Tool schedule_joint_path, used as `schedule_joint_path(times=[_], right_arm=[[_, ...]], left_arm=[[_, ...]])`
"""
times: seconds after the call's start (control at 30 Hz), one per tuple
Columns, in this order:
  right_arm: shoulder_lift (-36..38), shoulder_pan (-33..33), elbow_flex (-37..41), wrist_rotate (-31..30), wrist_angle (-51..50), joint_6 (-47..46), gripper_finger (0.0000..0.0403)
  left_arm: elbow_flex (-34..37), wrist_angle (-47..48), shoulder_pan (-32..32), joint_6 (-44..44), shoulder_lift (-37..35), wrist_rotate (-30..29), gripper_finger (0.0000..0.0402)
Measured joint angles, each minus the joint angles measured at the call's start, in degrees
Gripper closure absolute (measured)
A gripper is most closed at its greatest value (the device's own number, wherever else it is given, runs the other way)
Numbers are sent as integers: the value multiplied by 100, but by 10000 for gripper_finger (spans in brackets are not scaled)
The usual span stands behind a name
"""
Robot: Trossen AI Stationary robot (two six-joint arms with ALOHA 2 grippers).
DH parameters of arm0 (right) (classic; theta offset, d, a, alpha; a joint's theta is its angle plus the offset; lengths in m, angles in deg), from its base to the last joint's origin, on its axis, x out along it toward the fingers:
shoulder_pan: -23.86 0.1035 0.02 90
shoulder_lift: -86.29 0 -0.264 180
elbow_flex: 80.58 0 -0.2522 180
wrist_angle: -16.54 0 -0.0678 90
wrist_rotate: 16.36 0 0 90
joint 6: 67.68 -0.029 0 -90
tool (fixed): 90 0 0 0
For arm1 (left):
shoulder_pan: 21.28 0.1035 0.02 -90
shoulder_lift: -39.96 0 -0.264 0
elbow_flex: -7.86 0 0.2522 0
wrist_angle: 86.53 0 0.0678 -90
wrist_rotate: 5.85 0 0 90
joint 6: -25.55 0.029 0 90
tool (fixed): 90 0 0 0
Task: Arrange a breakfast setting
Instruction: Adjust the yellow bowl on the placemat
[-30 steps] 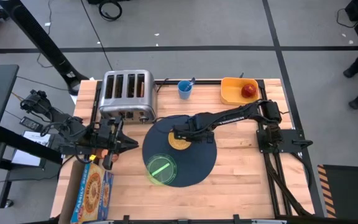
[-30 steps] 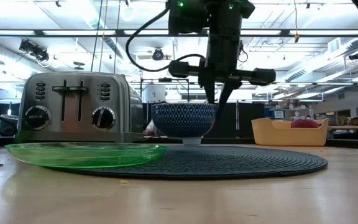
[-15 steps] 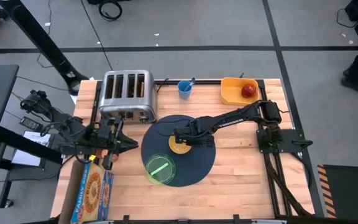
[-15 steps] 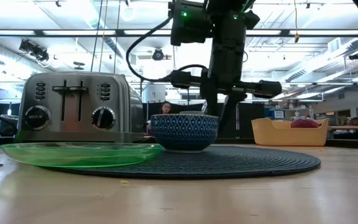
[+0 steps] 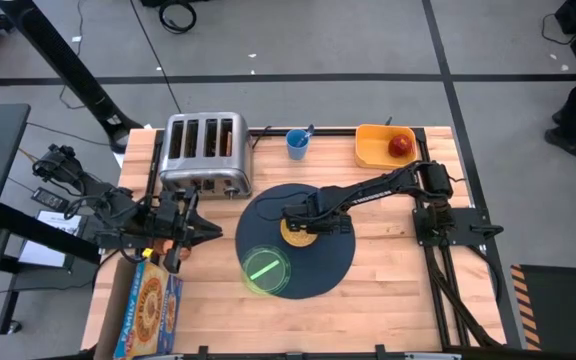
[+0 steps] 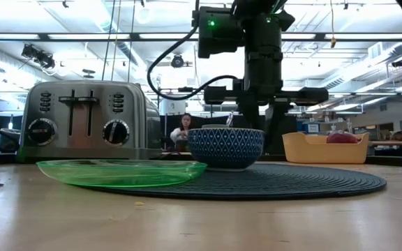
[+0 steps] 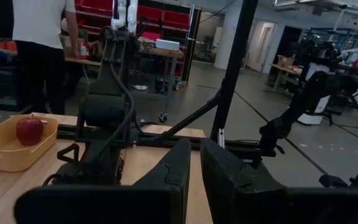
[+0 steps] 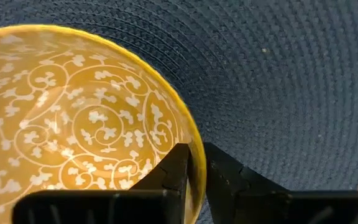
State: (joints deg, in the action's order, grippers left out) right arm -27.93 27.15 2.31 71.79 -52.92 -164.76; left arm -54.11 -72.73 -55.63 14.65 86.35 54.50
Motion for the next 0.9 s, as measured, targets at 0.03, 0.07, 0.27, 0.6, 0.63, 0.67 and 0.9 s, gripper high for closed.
schedule_joint_path(times=[0.03,0.07,0.27,0.6,0.63,0.67,0.9], right_arm=[[0,0,0,0,4,51,341],[0,0,0,0,2,108,334],[6,0,0,-37,5,231,309],[60,1,-5,-35,70,72,383],[84,8,-4,-45,70,66,380],[106,11,-1,-48,48,65,377],[93,11,3,-20,392,121,383]], left_arm=[[1,-6,0,-2,0,0,356],[0,-22,0,-1,0,0,356],[-63,-32,0,-39,4,-2,334],[-254,-21,-2,259,4,188,311],[-254,-14,-2,258,6,188,311],[-254,-16,-2,258,7,188,311],[-254,-27,-2,215,7,191,311]])
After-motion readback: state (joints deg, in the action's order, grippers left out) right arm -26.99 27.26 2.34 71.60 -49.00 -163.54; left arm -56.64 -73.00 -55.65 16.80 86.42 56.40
